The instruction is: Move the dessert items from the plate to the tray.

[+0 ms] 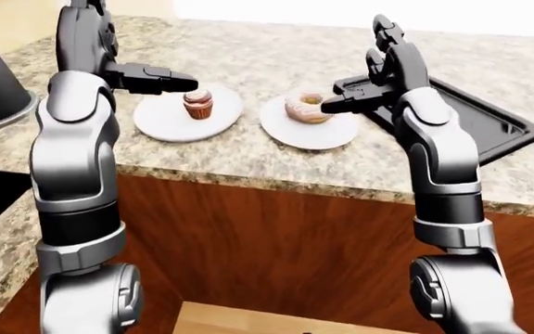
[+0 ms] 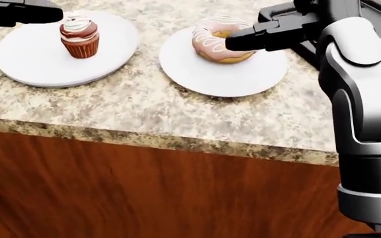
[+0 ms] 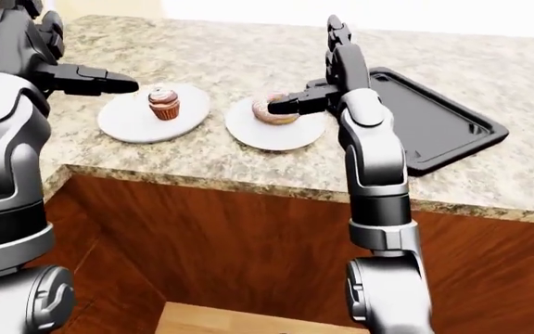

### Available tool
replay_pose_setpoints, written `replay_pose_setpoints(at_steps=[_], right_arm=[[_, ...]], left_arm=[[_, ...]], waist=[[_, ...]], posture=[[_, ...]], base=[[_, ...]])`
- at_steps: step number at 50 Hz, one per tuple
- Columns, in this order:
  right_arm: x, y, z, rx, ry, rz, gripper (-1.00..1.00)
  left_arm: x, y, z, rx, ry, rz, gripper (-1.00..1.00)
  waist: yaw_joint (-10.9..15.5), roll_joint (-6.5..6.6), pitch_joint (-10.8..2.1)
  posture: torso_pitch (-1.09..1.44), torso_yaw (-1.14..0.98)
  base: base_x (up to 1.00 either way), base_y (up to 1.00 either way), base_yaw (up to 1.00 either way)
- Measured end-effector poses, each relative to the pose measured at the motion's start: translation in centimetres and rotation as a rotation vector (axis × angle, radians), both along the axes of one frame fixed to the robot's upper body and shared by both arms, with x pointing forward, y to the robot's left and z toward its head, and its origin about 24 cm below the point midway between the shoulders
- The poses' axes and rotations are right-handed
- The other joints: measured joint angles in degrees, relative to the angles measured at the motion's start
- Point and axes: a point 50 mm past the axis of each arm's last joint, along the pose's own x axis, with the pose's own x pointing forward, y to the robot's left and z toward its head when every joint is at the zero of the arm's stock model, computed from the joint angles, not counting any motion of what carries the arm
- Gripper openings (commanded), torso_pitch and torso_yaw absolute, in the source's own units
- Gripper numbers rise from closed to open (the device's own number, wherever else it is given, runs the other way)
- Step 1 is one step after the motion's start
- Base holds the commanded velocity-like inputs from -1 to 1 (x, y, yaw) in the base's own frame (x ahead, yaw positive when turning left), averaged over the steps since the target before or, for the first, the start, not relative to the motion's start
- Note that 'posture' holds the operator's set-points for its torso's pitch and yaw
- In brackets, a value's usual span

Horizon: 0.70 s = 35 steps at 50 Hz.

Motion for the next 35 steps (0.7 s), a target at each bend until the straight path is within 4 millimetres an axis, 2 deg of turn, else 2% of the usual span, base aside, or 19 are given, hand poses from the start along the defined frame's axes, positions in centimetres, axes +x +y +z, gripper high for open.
replay_pose_setpoints(at_steps=[4,7,9,13,16,19,22,25,27,31,35], right_arm=[[0.0,-0.6,-0.6,0.008,0.019,-0.024,1.0],[0.1,-0.9,-0.7,0.01,0.028,-0.041,1.0],[0.0,-0.9,-0.4,0.012,0.016,-0.04,1.0],[-0.2,-0.4,0.6,0.003,-0.03,-0.019,1.0],[-0.3,-0.4,0.9,0.002,-0.045,-0.017,1.0],[-0.3,-0.4,0.8,0.001,-0.041,-0.02,1.0],[-0.1,0.1,-0.5,-0.002,0.005,-0.002,1.0],[0.1,0.5,-1.3,-0.007,0.048,0.019,1.0],[0.0,0.5,-0.8,-0.006,0.034,0.022,1.0],[-0.3,0.3,0.5,-0.01,-0.028,0.013,1.0],[-0.2,-0.1,1.4,-0.009,-0.066,-0.02,1.0]], left_arm=[[0.4,-0.5,-1.0,0.001,0.044,-0.022,1.0],[0.5,-0.9,-0.8,0.004,0.043,-0.038,1.0],[0.4,-0.8,-0.5,0.006,0.027,-0.038,1.0],[0.0,-0.4,0.2,0.007,-0.008,-0.018,1.0],[-0.3,-0.5,0.8,0.014,-0.038,-0.019,1.0],[-0.3,-0.5,0.9,0.019,-0.043,-0.023,1.0],[0.0,-0.2,-0.2,0.014,-0.006,-0.008,1.0],[0.4,0.4,-1.3,-0.002,0.057,0.013,1.0],[0.3,0.3,-0.9,0.0,0.043,0.014,1.0],[-0.3,0.1,0.5,0.013,-0.028,0.005,1.0],[-0.6,-0.3,1.5,0.022,-0.076,-0.007,1.0]], waist=[[-0.5,1.34,0.4],[-0.8,0.13,1.12],[-0.4,-0.59,1.13],[-0.2,-0.54,1.22],[-1.0,0.8,0.87],[-1.7,3.81,-0.55],[-0.8,2.46,-0.28],[0.0,3.5,-0.77],[0.1,3.26,-1.14],[0.4,1.73,-1.58],[1.1,-0.63,-1.48]], posture=[[0.0,0.0],[0.0,0.0],[0.0,0.0],[0.0,0.0],[0.0,0.0],[0.0,0.0],[0.0,0.0],[0.0,0.0],[0.0,0.0],[0.0,0.0],[0.0,0.0]], base=[[0.0,0.0,0.0],[0.0,0.0,0.0],[0.0,0.0,0.0],[0.0,0.0,0.0],[0.0,0.0,0.0],[0.0,0.0,0.0],[0.1,0.0,0.0],[0.19,0.0,0.0],[0.21,0.0,0.0],[0.18,0.0,0.0],[0.0,0.0,0.0]])
